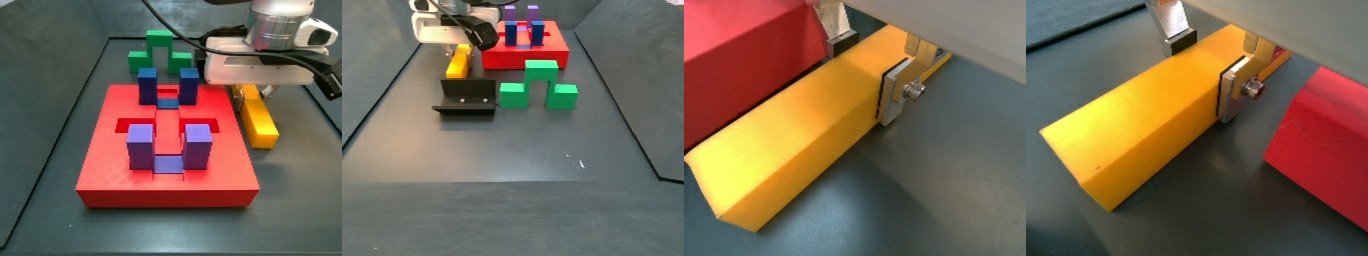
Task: Pick up the yellow object. Move up. Move to above the board. Insert the yellow object.
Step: Pick up the yellow object.
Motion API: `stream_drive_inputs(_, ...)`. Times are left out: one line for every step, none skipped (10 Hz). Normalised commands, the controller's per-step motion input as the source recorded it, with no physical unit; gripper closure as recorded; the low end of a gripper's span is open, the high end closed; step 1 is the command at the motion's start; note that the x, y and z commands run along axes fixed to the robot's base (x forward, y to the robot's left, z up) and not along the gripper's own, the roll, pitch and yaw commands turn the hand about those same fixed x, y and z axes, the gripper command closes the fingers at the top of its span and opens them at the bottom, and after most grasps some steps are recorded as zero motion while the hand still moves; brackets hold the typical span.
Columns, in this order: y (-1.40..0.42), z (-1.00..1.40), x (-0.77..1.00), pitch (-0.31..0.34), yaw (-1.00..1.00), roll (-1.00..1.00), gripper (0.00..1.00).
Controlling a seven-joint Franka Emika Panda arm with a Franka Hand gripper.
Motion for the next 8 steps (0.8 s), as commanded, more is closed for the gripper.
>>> stream_drive_inputs(0.00, 0.00, 0.00, 0.000, 0.00, 0.00, 1.00)
stream_drive_inputs(0.00, 0.00, 0.00, 0.000, 0.00, 0.00, 1.00)
stream_drive_inputs(0.00, 0.00, 0.00, 0.000, 0.00, 0.00, 1.00)
stream_drive_inputs(0.00, 0.00, 0.00, 0.000, 0.00, 0.00, 1.00)
stream_drive_inputs(0.00, 0.00, 0.00, 0.000, 0.00, 0.00, 1.00)
stream_drive_inputs(0.00, 0.00, 0.00, 0.000, 0.00, 0.00, 1.00)
stream_drive_inputs(0.00, 0.00, 0.00, 0.000, 0.00, 0.00, 1.00)
stream_drive_inputs(0.00, 0.00, 0.00, 0.000, 0.00, 0.00, 1.00)
